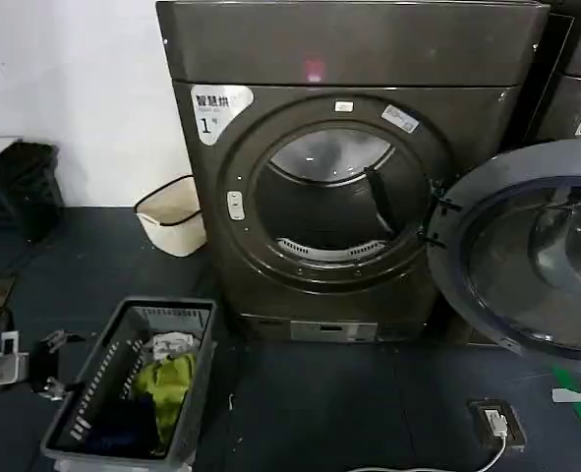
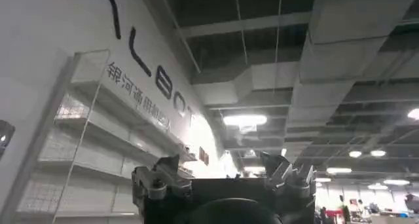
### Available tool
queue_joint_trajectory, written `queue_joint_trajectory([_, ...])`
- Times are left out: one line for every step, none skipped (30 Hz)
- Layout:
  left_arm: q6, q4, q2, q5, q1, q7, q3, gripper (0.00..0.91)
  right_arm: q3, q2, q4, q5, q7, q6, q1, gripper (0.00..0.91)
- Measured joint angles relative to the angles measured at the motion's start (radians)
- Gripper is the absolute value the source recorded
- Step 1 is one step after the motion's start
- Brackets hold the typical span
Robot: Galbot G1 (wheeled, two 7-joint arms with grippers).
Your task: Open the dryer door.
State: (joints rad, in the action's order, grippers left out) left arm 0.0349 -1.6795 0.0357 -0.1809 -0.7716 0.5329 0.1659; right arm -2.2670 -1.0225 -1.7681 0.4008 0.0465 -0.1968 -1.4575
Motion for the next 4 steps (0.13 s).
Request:
queue_joint_trajectory([0.001,-0.002,0.001,0.000,0.000,0.000,0.000,0.907,0.000,0.000,-0.002,0.000,0.000,0.000,0.001,0.907])
queue_joint_trajectory([0.001,-0.003,0.001,-0.002,0.000,0.000,0.000,0.907,0.001,-0.001,-0.003,0.000,0.000,0.000,0.001,0.907])
queue_joint_trajectory([0.001,-0.003,0.001,-0.002,0.000,0.000,0.000,0.907,0.001,-0.001,-0.003,0.000,0.000,-0.001,0.001,0.907])
queue_joint_trajectory([0.000,-0.002,0.001,-0.002,0.000,0.000,0.000,0.907,0.001,-0.001,-0.003,-0.001,0.000,-0.001,0.001,0.907])
